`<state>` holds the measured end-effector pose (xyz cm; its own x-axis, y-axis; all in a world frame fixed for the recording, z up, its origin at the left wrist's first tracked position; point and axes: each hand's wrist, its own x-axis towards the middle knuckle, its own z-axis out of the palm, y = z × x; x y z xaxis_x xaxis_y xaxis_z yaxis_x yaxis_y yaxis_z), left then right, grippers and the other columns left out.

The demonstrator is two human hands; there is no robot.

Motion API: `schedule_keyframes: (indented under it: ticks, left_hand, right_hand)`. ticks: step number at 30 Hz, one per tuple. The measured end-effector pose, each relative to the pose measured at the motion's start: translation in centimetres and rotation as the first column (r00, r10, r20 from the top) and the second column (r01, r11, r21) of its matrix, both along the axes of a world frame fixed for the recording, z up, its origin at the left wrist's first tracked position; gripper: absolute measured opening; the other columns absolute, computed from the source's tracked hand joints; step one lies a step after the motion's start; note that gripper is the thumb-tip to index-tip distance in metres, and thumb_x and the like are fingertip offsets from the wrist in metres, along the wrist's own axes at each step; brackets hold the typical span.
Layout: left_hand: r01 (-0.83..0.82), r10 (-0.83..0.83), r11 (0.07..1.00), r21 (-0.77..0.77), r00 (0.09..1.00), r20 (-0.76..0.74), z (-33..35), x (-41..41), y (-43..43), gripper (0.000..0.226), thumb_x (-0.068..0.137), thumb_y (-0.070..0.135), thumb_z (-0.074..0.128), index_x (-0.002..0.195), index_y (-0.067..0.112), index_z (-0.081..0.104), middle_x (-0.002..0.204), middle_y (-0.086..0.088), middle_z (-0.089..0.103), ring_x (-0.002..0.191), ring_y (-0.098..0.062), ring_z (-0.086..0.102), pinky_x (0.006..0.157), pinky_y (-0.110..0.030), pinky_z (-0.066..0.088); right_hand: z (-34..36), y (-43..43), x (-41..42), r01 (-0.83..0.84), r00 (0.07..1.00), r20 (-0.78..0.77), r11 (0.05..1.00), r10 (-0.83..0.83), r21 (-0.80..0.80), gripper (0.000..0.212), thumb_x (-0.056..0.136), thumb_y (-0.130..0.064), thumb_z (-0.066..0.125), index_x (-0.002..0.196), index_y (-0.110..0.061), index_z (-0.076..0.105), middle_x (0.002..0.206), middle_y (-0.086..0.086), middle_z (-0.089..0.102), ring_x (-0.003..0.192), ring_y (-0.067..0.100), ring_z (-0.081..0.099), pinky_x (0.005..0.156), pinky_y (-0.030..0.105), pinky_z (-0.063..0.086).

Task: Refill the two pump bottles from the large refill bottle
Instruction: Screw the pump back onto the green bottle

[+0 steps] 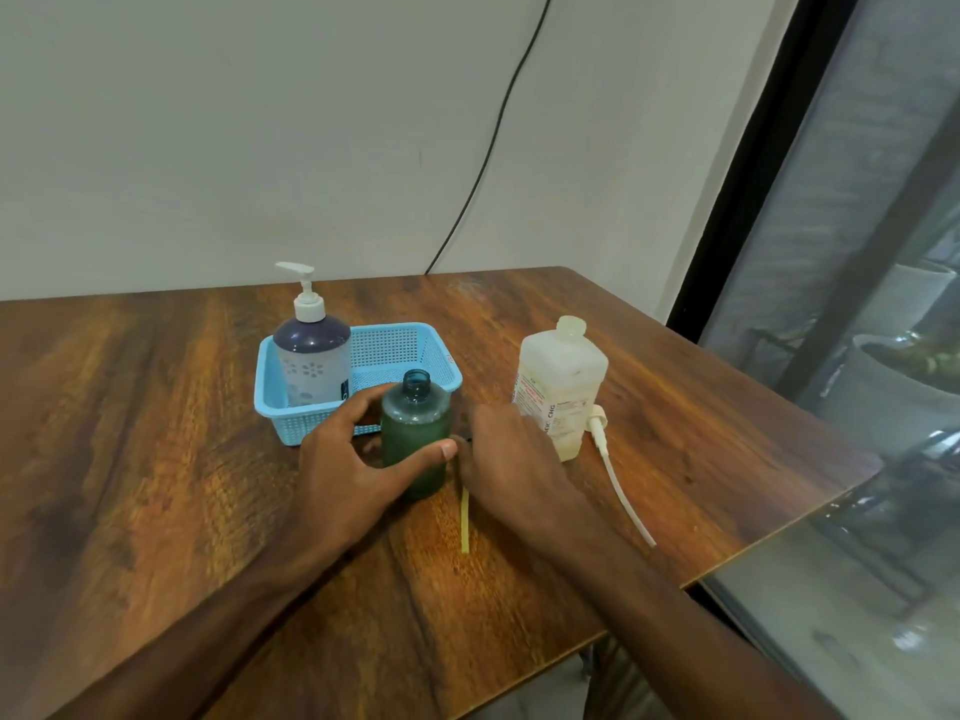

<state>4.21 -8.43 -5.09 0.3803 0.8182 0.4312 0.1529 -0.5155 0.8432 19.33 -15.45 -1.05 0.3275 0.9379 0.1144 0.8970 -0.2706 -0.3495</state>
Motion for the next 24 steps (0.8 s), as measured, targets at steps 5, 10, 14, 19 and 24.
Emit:
schedule_keyframes:
  ticks: [5,10,14,19,24]
  left_hand:
    - [-0.008,0.008,1.000,0.001,1.000,-0.009,0.1,-0.1,0.1,0.074,0.063,0.053,0.088,0.127,0.043,0.052,0.114,0.040,0.050,0.102,0.035,0.045,0.074,0.007,0.040]
    - [0.005,-0.005,1.000,0.003,1.000,0.008,0.1,-0.2,-0.2,0.073,0.063,0.052,0.089,0.125,0.043,0.053,0.114,0.040,0.052,0.104,0.032,0.047,0.075,0.006,0.041]
    - [0.008,-0.008,1.000,0.004,1.000,-0.008,0.2,-0.3,-0.3,0.071,0.066,0.054,0.088,0.126,0.045,0.052,0.113,0.038,0.054,0.104,0.032,0.048,0.076,0.005,0.041]
    - [0.015,-0.015,1.000,0.014,1.000,-0.026,0.1,-0.5,-0.6,0.066,0.070,0.050,0.089,0.122,0.051,0.047,0.112,0.040,0.052,0.103,0.033,0.047,0.077,0.005,0.041]
    - [0.040,-0.040,0.999,-0.005,0.998,-0.044,-0.4,-0.5,-0.6,0.073,0.071,0.055,0.086,0.133,0.042,0.050,0.117,0.040,0.052,0.106,0.030,0.049,0.078,0.003,0.043]
  right_hand:
    - [-0.4,1.8,0.4,0.031,0.999,-0.009,0.998,-0.031,0.054,0.013,0.100,-0.020,0.061,0.111,-0.015,0.064,0.101,0.003,0.068,0.085,0.013,0.064,0.077,0.029,0.059]
    - [-0.1,1.4,0.8,0.058,0.995,-0.092,0.994,-0.049,0.097,0.008,0.090,-0.015,0.071,0.095,-0.018,0.065,0.094,-0.001,0.066,0.083,0.012,0.063,0.074,0.032,0.060]
    - [1.5,0.0,1.0,0.109,0.971,-0.235,0.966,-0.053,0.235,0.016,0.085,-0.020,0.080,0.096,-0.025,0.070,0.099,-0.009,0.068,0.080,0.003,0.063,0.062,0.013,0.052]
    - [7.2,-2.8,0.1,0.153,0.902,-0.415,0.813,0.117,0.562,0.031,0.080,-0.026,0.086,0.107,-0.021,0.071,0.101,-0.011,0.074,0.083,-0.003,0.070,0.064,0.005,0.051]
    - [12.2,-3.2,-1.1,0.112,0.796,-0.435,0.604,0.420,0.789,0.035,0.083,-0.013,0.083,0.114,-0.011,0.066,0.107,0.003,0.077,0.096,0.014,0.076,0.083,0.040,0.063]
